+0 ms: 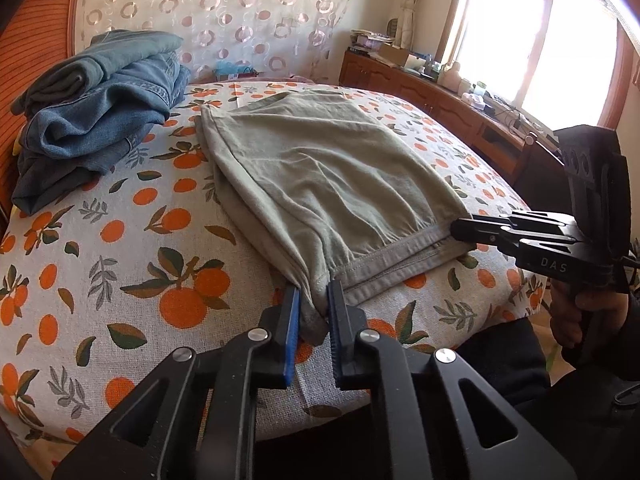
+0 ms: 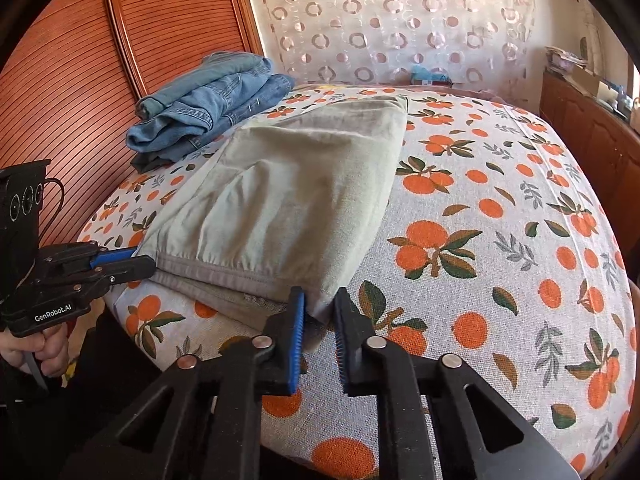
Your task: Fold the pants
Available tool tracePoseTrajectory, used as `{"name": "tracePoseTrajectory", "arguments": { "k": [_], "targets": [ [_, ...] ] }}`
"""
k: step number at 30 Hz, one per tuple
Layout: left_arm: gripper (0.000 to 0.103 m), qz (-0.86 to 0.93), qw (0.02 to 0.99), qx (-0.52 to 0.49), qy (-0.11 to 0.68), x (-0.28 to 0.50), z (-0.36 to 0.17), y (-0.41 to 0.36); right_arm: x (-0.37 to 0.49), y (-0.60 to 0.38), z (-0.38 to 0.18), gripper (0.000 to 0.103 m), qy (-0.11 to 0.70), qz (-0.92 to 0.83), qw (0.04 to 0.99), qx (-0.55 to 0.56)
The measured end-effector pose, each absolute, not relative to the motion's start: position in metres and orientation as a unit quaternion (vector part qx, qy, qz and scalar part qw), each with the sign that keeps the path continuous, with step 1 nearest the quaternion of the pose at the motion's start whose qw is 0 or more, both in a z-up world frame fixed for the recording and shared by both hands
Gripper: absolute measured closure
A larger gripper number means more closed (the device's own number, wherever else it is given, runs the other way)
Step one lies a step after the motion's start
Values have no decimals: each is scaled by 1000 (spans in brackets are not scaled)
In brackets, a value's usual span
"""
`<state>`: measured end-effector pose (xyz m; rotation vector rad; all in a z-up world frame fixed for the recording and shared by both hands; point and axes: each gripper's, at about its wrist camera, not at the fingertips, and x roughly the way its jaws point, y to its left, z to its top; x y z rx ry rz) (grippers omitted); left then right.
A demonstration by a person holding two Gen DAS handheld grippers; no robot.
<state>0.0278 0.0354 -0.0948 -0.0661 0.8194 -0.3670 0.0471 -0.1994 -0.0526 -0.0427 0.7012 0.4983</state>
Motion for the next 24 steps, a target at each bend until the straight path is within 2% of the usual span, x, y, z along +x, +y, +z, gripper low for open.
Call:
{"name": "tracePoseTrajectory", "arguments": {
  "k": [15, 24],
  "targets": [
    [92, -183, 899, -44, 394, 18, -89, 43, 28, -203, -47, 94, 335, 259, 906, -19],
    [92, -184, 913, -30, 363, 35, -61, 44, 36, -201, -10, 95, 298, 259, 918, -29]
  ]
}}
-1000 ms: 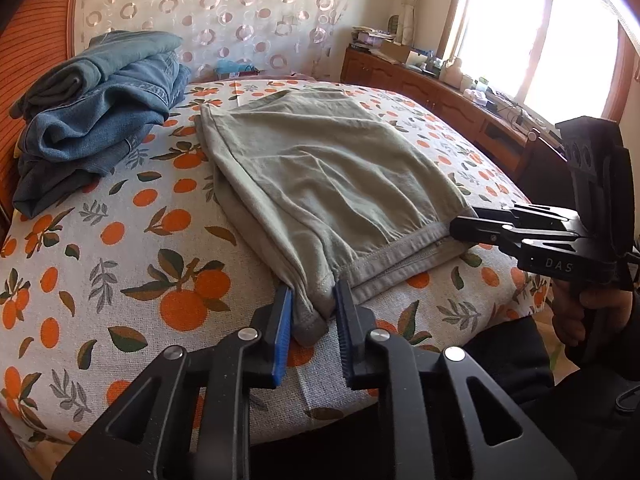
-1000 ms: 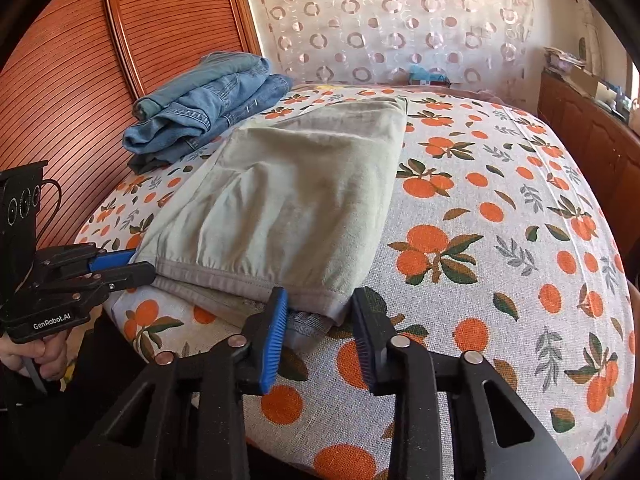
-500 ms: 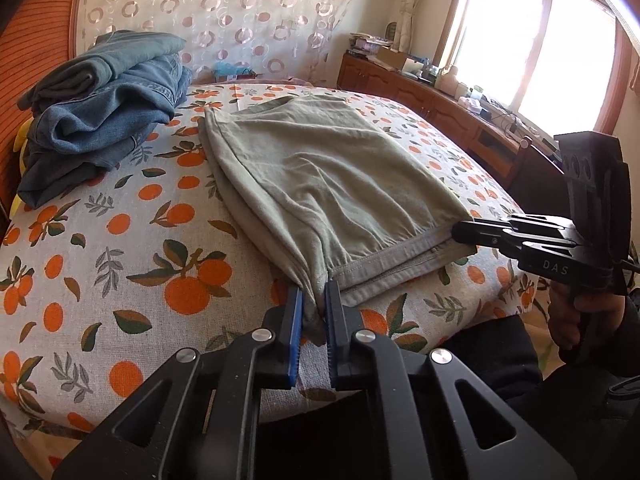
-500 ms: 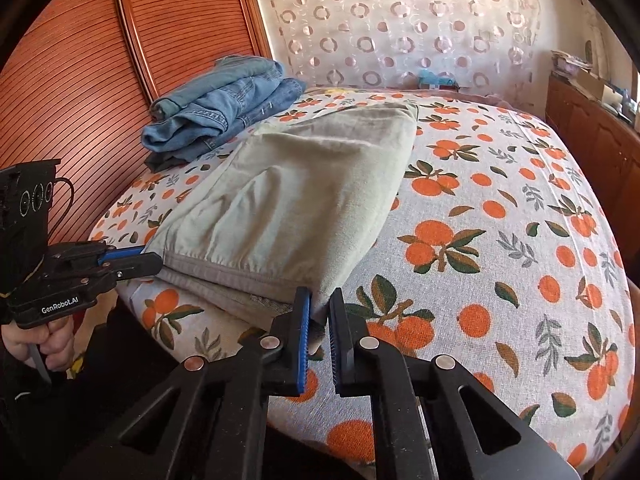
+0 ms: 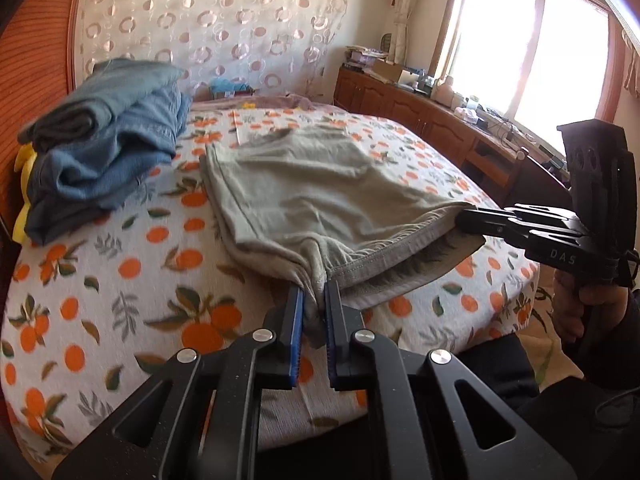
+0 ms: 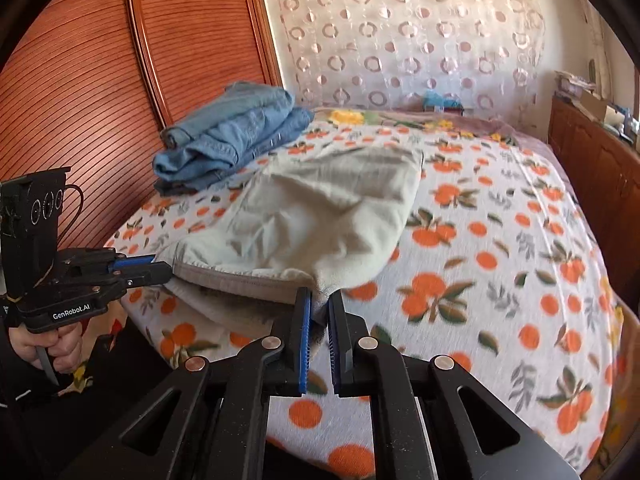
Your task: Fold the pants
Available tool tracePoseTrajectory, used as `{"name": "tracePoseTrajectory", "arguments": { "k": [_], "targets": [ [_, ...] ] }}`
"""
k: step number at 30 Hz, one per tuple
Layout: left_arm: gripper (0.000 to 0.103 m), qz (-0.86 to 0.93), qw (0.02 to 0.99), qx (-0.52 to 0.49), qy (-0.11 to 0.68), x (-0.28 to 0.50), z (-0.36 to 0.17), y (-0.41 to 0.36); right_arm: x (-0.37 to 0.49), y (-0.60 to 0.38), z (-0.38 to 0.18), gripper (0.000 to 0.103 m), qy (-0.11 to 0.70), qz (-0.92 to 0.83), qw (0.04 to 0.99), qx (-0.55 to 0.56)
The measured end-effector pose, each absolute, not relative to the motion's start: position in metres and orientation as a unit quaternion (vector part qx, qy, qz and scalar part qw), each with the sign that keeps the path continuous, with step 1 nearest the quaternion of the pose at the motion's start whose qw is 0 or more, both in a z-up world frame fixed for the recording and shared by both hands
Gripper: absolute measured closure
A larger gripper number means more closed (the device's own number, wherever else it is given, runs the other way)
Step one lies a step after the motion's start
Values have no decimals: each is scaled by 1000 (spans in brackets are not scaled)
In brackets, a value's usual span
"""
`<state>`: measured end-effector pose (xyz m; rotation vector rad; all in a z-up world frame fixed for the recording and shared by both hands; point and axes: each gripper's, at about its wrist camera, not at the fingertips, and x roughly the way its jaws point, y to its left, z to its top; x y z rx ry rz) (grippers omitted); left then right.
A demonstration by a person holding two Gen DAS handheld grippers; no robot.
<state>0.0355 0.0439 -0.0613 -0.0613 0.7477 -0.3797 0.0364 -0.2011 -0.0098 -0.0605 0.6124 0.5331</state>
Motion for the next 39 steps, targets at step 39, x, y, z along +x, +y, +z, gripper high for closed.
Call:
{"name": "tracePoseTrajectory", "arguments": {
  "k": [39],
  "targets": [
    [92, -159, 915, -10, 370, 217, -45, 60, 233, -172, 2, 96, 316, 261, 912, -11]
  ]
}}
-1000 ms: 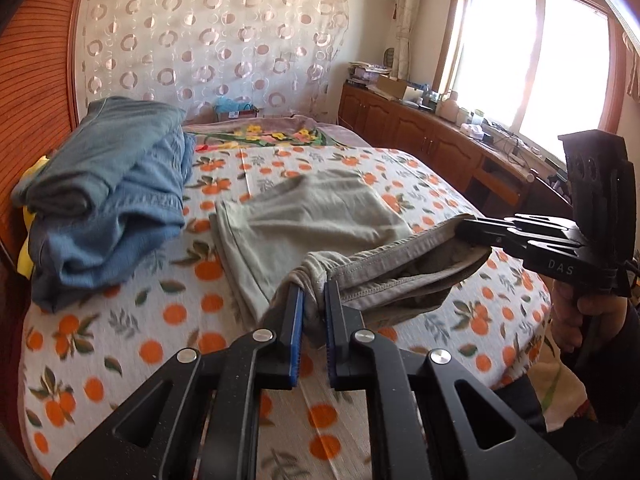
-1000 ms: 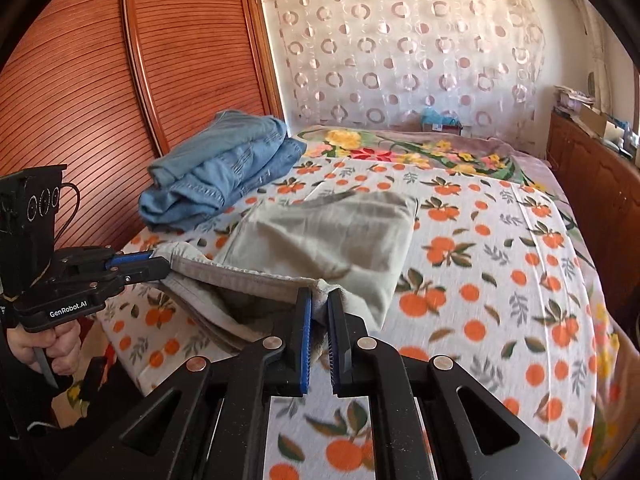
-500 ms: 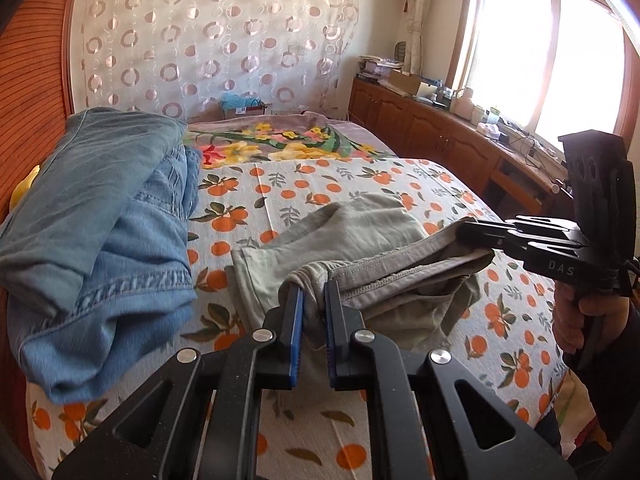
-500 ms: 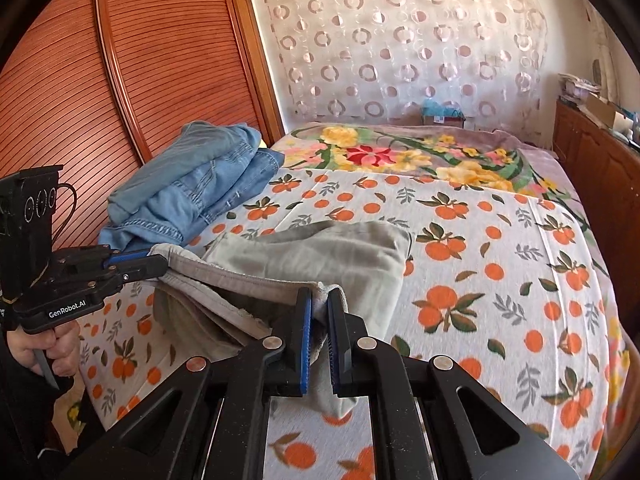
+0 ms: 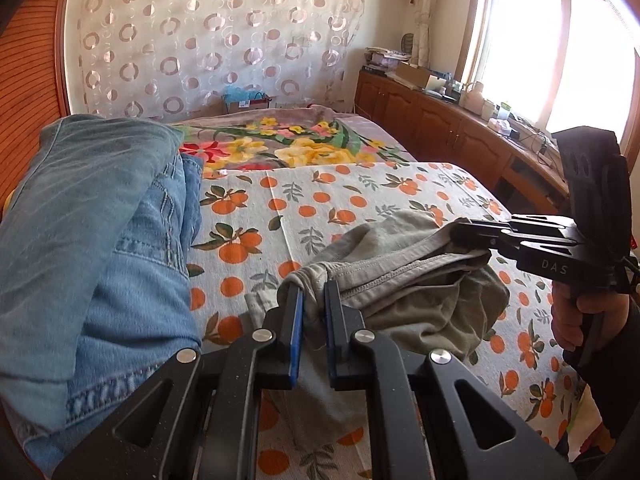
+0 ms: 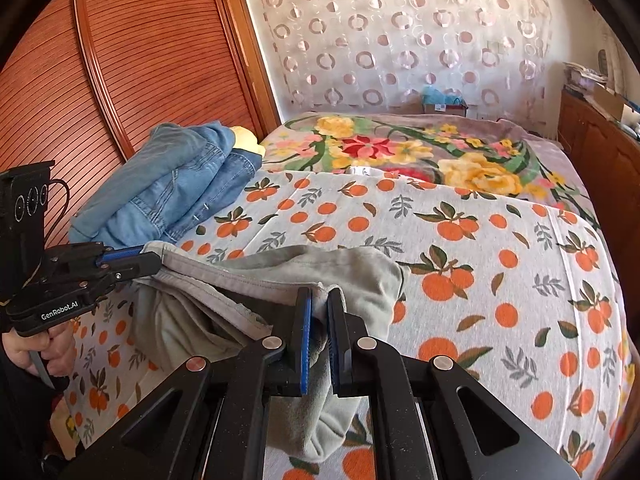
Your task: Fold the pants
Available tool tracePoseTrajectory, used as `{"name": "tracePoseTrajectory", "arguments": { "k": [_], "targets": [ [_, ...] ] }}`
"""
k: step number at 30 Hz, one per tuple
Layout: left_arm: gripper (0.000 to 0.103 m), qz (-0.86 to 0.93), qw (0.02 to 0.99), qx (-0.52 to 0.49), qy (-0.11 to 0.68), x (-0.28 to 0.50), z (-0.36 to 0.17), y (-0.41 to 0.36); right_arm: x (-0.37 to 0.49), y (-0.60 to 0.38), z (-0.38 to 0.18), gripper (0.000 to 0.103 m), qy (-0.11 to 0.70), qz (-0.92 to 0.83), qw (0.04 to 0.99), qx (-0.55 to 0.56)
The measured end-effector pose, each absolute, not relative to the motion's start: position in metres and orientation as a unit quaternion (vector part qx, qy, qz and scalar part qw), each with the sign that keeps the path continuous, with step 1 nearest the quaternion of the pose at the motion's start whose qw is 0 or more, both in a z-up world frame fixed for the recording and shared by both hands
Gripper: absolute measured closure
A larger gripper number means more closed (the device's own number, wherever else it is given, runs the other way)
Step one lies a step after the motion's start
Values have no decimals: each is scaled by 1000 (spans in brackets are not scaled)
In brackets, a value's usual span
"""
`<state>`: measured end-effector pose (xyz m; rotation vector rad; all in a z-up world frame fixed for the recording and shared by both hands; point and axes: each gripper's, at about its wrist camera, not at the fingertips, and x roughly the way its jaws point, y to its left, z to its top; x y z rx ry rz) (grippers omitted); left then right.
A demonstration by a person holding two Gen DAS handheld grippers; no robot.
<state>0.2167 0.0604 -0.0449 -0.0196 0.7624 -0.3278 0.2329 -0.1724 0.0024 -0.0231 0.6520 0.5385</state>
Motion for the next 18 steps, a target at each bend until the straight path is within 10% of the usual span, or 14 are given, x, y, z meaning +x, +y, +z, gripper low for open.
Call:
{"name": "tracePoseTrajectory", "arguments": {
  "k": [10, 18],
  "targets": [
    [87, -158, 912, -9, 379, 228, -43, 59, 249, -169, 2, 85, 325, 254, 911, -18],
    [54, -161, 914, -13, 372, 224, -38, 58, 228, -182, 18, 67, 295, 251, 921, -24]
  ]
}}
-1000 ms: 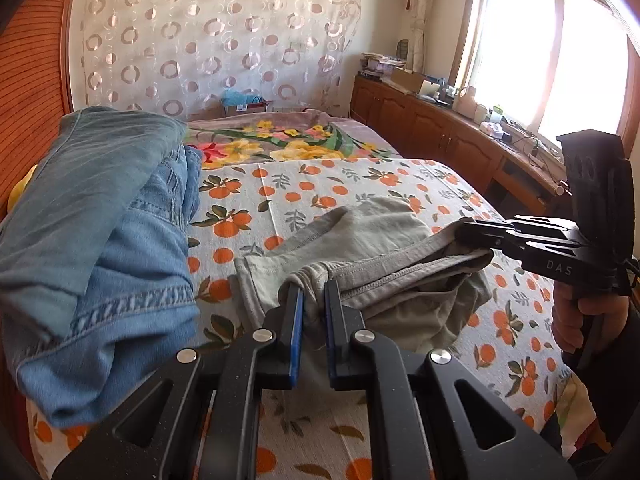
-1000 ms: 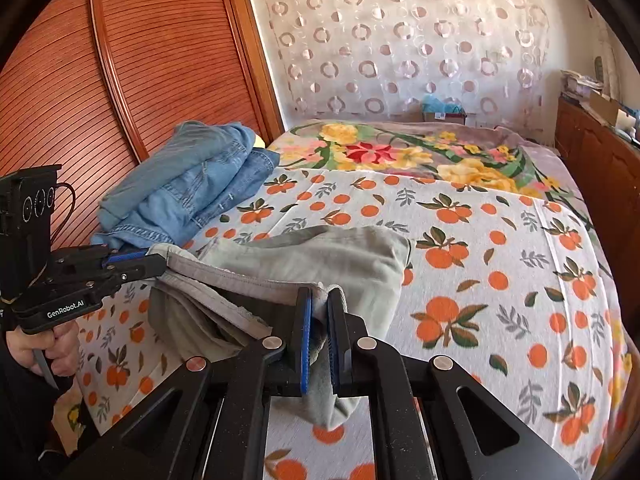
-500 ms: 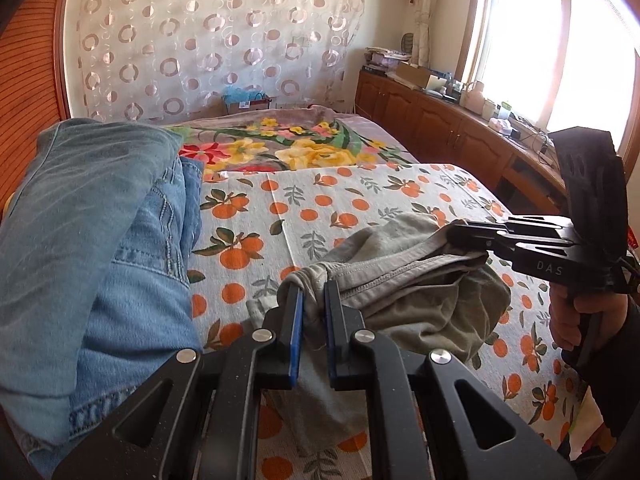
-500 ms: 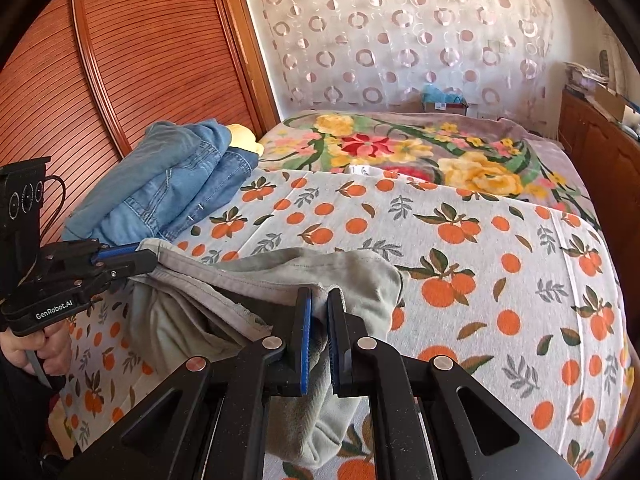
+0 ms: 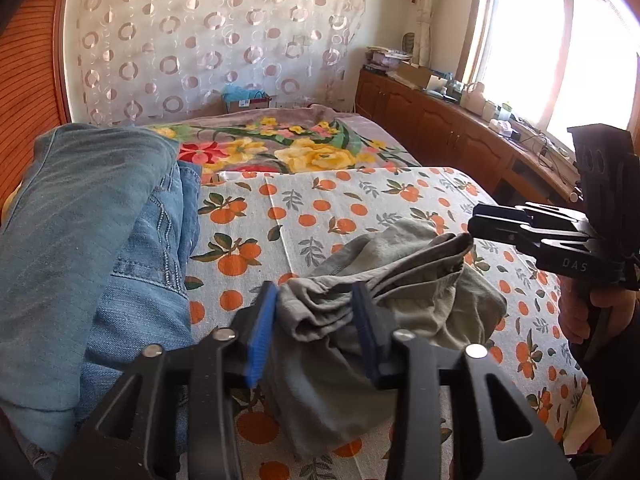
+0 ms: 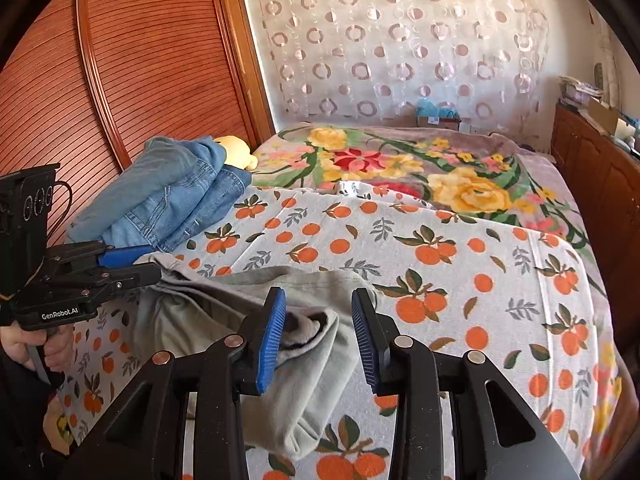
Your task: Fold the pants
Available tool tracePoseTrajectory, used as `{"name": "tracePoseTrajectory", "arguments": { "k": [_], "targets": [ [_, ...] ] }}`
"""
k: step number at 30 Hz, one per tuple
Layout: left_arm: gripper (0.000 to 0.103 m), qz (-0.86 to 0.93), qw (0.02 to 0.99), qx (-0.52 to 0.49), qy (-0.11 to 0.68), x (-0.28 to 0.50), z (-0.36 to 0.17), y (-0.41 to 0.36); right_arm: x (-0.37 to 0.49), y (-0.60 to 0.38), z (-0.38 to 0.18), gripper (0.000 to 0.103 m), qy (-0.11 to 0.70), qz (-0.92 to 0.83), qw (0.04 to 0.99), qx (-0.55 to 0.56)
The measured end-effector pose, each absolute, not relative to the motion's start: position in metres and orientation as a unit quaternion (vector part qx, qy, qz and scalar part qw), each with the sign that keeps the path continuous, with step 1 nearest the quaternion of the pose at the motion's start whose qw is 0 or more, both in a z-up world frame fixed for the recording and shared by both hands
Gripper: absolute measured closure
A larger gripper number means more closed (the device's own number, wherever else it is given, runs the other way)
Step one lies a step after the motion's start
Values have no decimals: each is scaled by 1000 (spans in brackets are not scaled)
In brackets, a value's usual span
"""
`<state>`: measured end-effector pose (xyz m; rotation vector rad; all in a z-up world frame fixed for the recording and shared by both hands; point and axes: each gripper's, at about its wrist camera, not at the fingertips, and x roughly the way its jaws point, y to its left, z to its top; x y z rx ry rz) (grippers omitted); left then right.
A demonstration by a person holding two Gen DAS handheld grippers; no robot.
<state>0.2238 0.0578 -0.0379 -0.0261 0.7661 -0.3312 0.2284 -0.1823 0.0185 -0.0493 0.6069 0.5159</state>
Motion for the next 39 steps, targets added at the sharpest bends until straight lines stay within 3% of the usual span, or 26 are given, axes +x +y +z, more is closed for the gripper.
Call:
{"name": "tracePoseTrajectory", "arguments": {
  "k": [17, 21, 24, 26, 28, 30, 39],
  "targets": [
    [53, -161, 911, -6, 380, 212, -50, 58, 243, -167, -2, 62, 339, 258, 902, -67],
    [34, -161, 912, -8, 376, 214, -49, 59, 255, -165, 0, 62, 339, 261, 901, -66],
    [33, -164, 912, -6, 375, 215, -48, 58, 261, -164, -3, 62, 343, 270, 898, -61],
    [32, -163, 913, -2, 374, 216, -48, 56, 265, -164, -7, 72, 349, 273, 895, -56],
    [32, -163, 913, 0, 375, 216, -49, 56, 266, -166, -7, 90, 348, 272, 896, -52],
    [32, -162, 912, 1, 376, 216, -50, 56, 266, -169, -5, 96, 338, 274, 899, -45],
    [32, -157, 910, 8, 383, 213, -57, 52, 269, -177, 7, 98, 290, 250, 924, -21]
  ]
}}
